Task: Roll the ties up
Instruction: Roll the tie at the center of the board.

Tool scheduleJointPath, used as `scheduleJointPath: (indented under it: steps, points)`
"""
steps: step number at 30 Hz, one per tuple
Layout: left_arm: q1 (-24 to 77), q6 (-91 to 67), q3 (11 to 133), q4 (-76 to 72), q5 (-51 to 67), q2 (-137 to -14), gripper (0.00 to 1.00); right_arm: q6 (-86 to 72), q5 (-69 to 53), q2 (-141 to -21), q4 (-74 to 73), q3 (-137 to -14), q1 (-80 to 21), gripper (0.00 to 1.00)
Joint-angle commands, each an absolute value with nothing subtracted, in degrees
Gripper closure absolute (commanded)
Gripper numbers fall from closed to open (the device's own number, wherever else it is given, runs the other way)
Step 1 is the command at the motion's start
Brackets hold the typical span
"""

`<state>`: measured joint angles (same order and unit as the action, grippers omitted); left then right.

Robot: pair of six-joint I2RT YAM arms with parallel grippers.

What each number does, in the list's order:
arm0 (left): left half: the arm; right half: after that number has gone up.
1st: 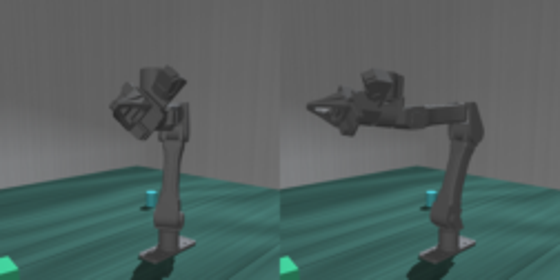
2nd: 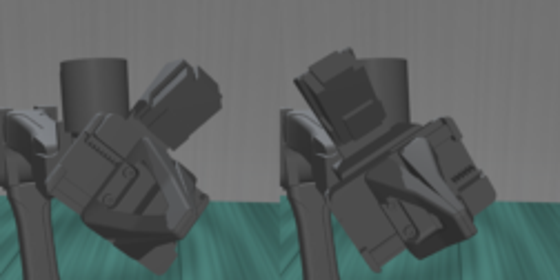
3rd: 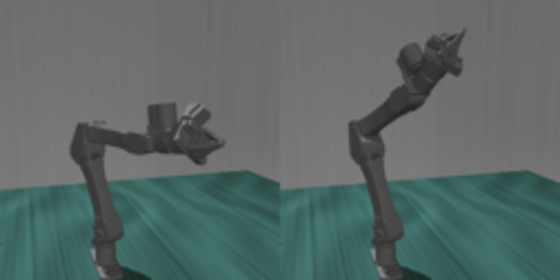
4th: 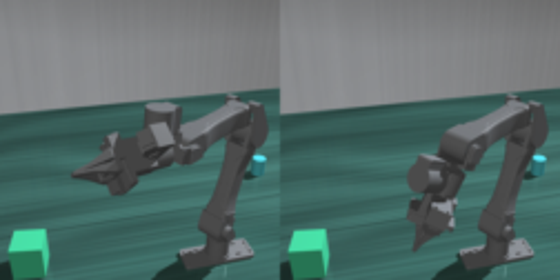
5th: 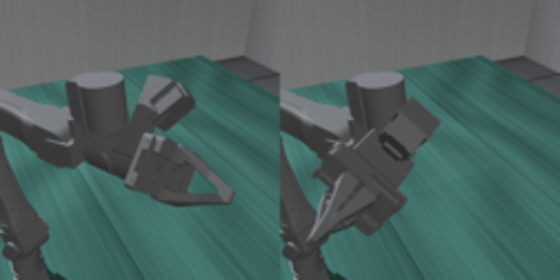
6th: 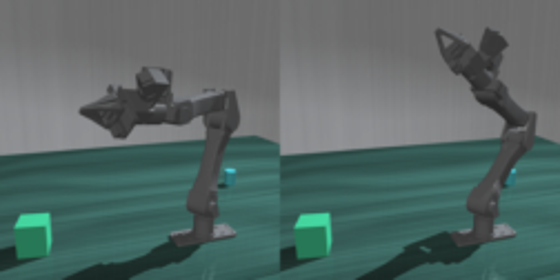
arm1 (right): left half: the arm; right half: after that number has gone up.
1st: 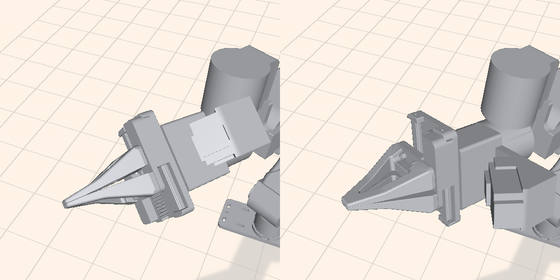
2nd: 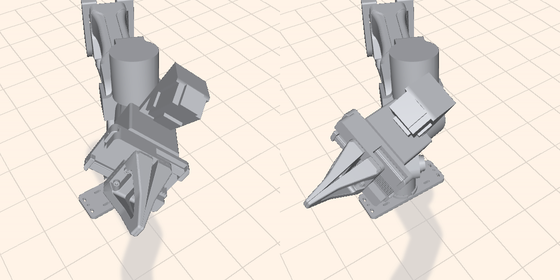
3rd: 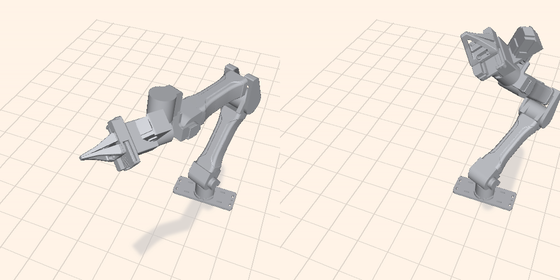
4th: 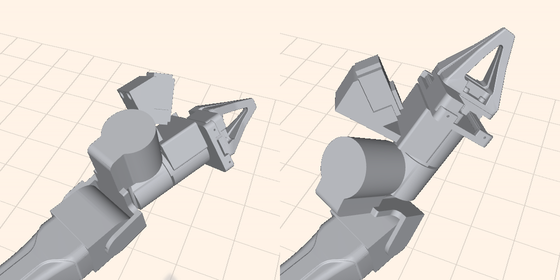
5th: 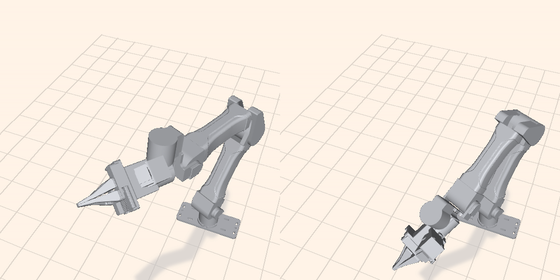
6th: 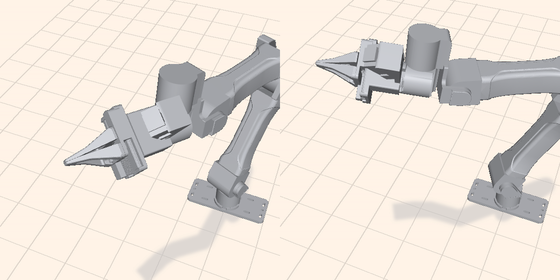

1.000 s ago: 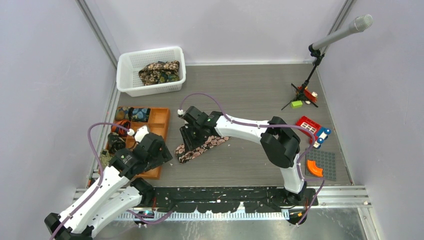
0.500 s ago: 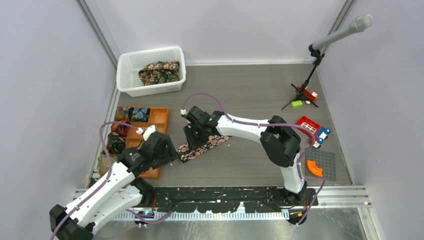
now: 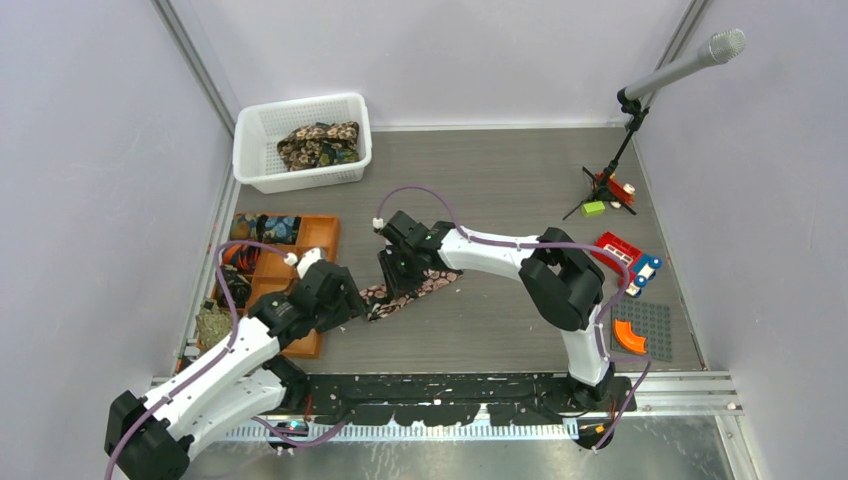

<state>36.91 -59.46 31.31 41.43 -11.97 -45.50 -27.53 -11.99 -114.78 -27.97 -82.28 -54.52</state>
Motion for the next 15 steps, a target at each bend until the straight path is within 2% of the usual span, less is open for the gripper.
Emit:
scheduleJointPath:
  steps: [1,15]
  points:
    - [37.1,-59.8,30.2,35.2,-12.2,-45.5,0.3,-27.0,-12.7,-114.8,-25.4,-81.5,-54.2,0.7]
    - [37.0,-59.7,24.4,23.7,-12.8,-46.9,0.29,-27.2,-13.5,-115.4,-25.1,-81.5,-53.7,0.7]
